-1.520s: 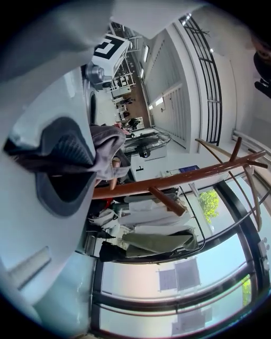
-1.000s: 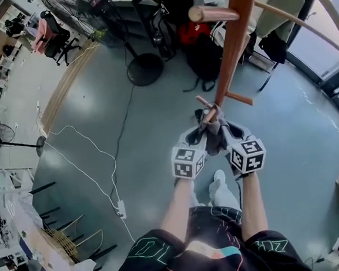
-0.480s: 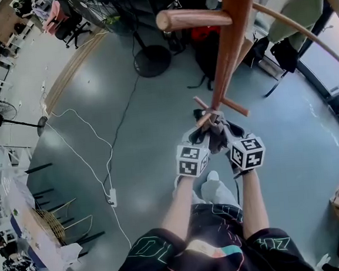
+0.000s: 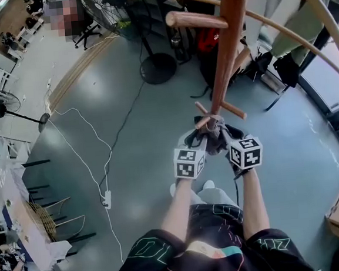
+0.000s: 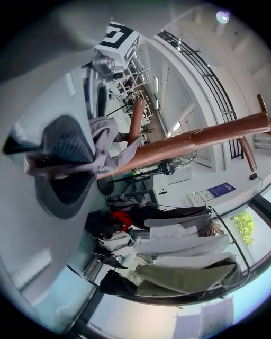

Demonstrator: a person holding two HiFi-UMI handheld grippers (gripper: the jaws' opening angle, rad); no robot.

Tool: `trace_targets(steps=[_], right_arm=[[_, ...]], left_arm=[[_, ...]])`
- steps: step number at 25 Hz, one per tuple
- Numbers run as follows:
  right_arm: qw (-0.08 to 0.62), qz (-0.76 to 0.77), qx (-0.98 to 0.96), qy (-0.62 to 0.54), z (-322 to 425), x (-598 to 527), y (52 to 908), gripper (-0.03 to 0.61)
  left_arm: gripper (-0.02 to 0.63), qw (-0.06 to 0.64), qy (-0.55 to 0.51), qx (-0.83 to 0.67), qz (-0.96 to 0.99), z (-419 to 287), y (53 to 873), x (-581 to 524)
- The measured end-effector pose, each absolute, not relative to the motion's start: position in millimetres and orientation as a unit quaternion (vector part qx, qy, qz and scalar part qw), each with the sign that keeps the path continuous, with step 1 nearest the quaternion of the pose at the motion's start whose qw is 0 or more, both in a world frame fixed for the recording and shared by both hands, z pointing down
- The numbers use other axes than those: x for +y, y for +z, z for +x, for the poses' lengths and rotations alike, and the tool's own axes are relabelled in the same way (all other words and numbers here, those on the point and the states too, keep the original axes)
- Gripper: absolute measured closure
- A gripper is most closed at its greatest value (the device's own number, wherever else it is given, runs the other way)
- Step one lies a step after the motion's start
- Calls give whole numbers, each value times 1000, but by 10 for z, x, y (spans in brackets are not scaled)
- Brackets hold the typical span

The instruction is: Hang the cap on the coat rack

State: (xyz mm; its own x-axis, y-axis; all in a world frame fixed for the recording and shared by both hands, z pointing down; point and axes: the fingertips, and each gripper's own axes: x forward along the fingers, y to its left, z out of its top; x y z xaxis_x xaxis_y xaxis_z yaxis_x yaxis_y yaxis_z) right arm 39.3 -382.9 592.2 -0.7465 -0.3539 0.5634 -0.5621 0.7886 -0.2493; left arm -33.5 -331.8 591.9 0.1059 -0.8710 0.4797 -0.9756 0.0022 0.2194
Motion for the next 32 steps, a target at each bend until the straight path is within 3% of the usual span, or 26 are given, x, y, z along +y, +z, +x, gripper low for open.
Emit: trace_targets(steps=[8,20,27,28,29,32], right_arm=[[284,231,-907,208,393,-3800,5865,494],[265,215,-913,223,527,-3551,5855,482],[188,210,-929,240,624,-3514,5573,483],[178,221,-930,234,642,-3541,5516,508],[166,232,-931,227,658,-3568,5453,574],[130,259,-934,210,719,-3647,5237,574]], left_arm=[[488,234,75,-677,694,-505,5655,-3260],[543,230,61,-667,706,-330,5623,-3119],[566,212,50,-657,721,-178,5409,-3127],[566,205,47,-655,725,-158,5352,-3143],[566,197,44,-654,729,-141,5295,-3162],[572,173,40,-647,742,-75,5131,-3224]])
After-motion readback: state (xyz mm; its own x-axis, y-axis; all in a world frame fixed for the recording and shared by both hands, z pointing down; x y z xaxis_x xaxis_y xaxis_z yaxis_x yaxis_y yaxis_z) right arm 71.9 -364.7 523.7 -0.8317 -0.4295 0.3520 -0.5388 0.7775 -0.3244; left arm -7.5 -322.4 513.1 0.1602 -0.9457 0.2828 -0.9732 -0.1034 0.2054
